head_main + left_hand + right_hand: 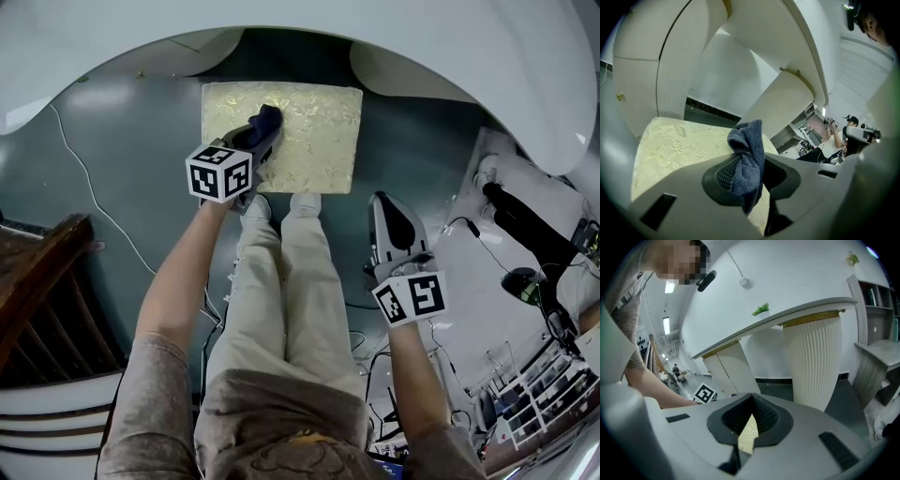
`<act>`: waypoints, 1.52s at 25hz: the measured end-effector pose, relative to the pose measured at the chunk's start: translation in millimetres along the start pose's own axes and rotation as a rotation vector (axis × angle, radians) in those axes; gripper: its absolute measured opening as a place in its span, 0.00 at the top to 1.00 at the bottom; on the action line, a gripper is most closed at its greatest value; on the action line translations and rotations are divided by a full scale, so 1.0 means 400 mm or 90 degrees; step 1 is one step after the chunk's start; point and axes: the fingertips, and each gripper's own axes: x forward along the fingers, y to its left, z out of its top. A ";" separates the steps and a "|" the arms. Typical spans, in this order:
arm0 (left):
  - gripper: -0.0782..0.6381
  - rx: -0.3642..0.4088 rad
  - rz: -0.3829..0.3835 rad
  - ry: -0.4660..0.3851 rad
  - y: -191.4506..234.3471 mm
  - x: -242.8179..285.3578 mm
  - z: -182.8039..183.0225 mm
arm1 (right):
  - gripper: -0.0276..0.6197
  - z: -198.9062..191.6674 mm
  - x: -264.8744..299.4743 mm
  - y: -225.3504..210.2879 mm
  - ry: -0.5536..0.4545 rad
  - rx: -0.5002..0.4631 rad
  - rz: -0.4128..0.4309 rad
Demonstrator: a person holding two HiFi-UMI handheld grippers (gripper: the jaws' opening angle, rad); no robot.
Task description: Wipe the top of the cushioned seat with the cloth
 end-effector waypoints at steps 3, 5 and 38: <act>0.75 0.008 -0.016 0.009 -0.040 0.035 -0.006 | 0.95 -0.006 -0.014 -0.011 -0.003 0.003 -0.007; 0.75 0.017 -0.029 0.017 -0.071 0.061 -0.011 | 0.95 -0.010 -0.025 -0.019 -0.004 0.006 -0.013; 0.75 -0.018 -0.170 0.040 -0.411 0.170 -0.005 | 0.95 -0.025 -0.142 -0.102 -0.048 0.054 -0.092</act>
